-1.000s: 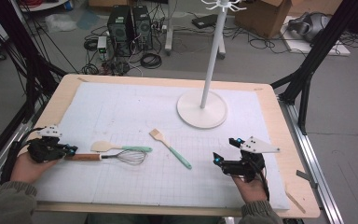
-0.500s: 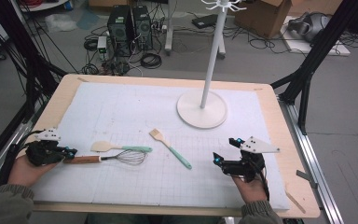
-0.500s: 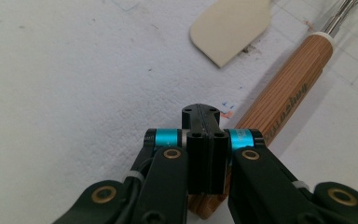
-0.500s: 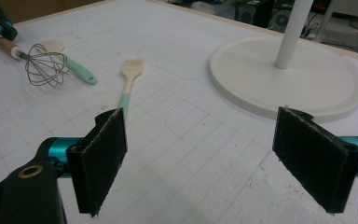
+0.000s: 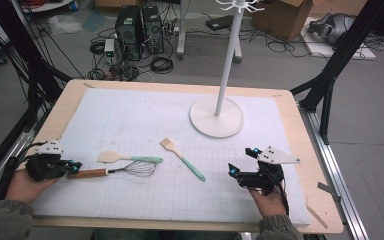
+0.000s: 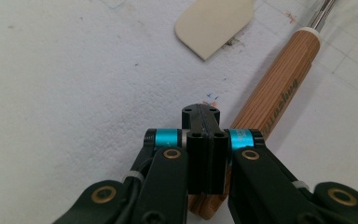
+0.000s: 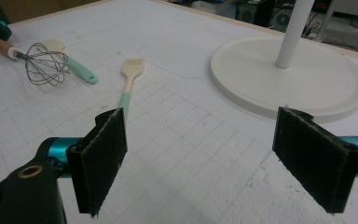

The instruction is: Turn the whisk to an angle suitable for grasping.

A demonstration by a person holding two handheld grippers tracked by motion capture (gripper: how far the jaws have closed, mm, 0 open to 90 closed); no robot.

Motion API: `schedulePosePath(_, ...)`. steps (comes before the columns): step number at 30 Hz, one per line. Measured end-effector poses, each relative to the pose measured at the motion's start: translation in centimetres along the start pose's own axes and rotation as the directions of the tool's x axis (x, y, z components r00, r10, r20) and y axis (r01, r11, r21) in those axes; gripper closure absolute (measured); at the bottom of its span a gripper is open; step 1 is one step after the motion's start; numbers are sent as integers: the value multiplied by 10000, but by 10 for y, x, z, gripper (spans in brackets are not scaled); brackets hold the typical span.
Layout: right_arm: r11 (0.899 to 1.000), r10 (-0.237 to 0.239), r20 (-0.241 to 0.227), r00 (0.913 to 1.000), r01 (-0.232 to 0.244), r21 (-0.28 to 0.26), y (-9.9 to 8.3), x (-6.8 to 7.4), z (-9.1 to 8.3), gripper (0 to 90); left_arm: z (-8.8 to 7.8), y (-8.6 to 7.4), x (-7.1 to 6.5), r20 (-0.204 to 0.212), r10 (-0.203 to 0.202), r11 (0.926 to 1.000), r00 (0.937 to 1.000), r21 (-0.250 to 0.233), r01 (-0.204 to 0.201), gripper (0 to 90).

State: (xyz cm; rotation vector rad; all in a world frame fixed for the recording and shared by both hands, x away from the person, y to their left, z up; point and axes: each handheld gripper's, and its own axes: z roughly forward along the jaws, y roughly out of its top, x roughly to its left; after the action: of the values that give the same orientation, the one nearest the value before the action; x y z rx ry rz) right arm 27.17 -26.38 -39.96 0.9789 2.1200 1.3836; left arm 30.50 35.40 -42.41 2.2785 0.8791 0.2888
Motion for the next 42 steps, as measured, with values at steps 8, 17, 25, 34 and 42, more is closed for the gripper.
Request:
schedulePosePath(8,10000,-4,-5,10000,4,7,0,0,0,164,-12,9,-3,54,381,9981,9993,-481,-378,871)
schedulePosePath(17,10000,24,7,10000,-24,28,0,0,1,164,-17,14,-13,527,1256,9908,9907,-572,-1225,739)
schedulePosePath(25,10000,-13,16,10000,13,3,0,-1,1,164,-13,15,-17,902,1905,9811,9775,-510,-1865,643)
schedulePosePath(34,10000,-50,7,10000,50,11,0,-1,1,164,-3,18,-20,1281,2361,9717,9632,-360,-2334,586)
schedulePosePath(42,10000,-3,-25,10000,3,46,-1,-1,1,164,5,19,-18,1567,2681,9628,9506,-92,-2701,561)
